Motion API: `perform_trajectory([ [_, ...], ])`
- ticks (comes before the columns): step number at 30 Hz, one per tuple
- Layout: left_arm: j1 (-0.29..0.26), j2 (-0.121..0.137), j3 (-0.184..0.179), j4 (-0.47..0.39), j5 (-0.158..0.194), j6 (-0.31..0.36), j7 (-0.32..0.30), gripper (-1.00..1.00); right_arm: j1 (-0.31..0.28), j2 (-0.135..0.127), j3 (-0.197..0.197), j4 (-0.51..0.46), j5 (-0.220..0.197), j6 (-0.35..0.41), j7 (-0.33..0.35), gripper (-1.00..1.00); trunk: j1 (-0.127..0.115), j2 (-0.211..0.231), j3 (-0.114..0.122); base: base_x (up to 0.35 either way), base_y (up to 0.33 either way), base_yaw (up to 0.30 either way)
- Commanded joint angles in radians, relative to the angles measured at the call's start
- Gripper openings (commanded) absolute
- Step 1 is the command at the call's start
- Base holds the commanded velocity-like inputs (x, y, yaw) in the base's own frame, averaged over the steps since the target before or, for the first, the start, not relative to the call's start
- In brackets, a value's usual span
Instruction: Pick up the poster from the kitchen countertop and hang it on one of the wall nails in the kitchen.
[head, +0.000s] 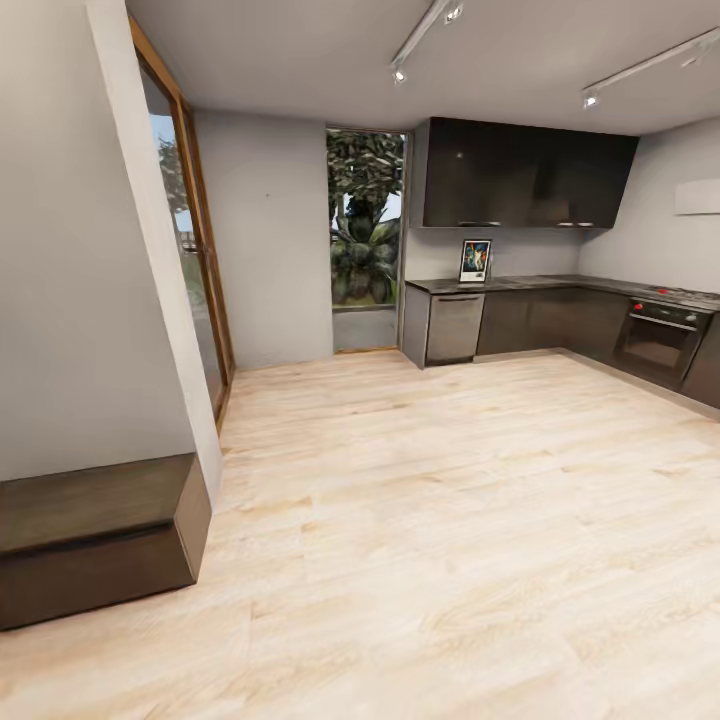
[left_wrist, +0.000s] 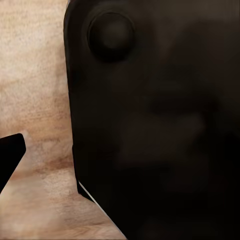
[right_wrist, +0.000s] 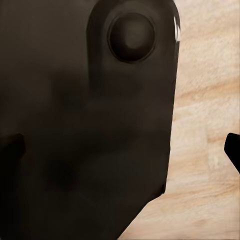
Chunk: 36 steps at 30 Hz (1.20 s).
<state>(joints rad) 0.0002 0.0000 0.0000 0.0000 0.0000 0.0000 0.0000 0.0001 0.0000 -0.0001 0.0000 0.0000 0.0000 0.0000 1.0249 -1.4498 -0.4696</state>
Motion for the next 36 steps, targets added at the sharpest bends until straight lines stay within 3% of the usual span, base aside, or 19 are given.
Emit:
perform_trajectory([
  [1, 0.000, 0.000, 0.000, 0.000, 0.000, 0.000, 0.000, 1.00, 0.000, 0.000, 0.000, 0.000, 0.000, 0.000, 0.000, 1.00, 0.000, 0.000, 0.000, 0.000, 0.000, 0.000],
  [6, -0.002, -0.003, -0.005, -0.002, 0.003, 0.000, -0.002, 1.00, -0.002, 0.028, -0.001, -0.001, 0.001, 0.021, 0.002, 1.00, 0.000, 0.000, 0.000, 0.000, 0.000, 0.000],
  [19, -0.002, -0.003, -0.005, -0.002, 0.003, 0.000, -0.002, 1.00, -0.002, 0.029, -0.001, -0.001, 0.001, 0.022, 0.002, 1.00, 0.000, 0.000, 0.000, 0.000, 0.000, 0.000],
  [22, 0.015, -0.020, 0.001, -0.018, 0.000, -0.001, 0.000, 1.00, -0.019, 0.021, -0.001, -0.014, 0.004, 0.009, 0.000, 1.00, 0.000, 0.000, 0.000, 0.000, 0.000, 0.000],
  [28, 0.042, -0.029, 0.002, -0.052, -0.006, 0.000, 0.001, 1.00, -0.051, -0.009, -0.004, -0.049, -0.002, -0.025, -0.001, 1.00, 0.000, 0.000, 0.000, 0.000, 0.000, 0.000],
  [29, 0.043, -0.030, 0.002, -0.606, -0.006, 0.000, 0.001, 1.00, -0.052, -0.011, -0.004, -0.420, -0.002, -0.135, -0.001, 1.00, 0.000, 0.000, 0.000, 0.000, 0.000, 0.000],
  [32, 0.044, -0.030, 0.002, -0.714, -0.006, 0.000, 0.001, 1.00, -0.053, -0.022, -0.005, -0.466, -0.003, -0.139, -0.002, 1.00, 0.000, 0.000, 0.000, 0.000, 0.000, 0.000],
  [36, 0.044, -0.030, 0.006, -0.771, -0.006, -0.001, 0.002, 1.00, -0.054, -0.035, -0.007, -0.488, -0.004, -0.141, -0.002, 1.00, 0.000, 0.000, 0.000, 0.000, 0.000, 0.000],
])
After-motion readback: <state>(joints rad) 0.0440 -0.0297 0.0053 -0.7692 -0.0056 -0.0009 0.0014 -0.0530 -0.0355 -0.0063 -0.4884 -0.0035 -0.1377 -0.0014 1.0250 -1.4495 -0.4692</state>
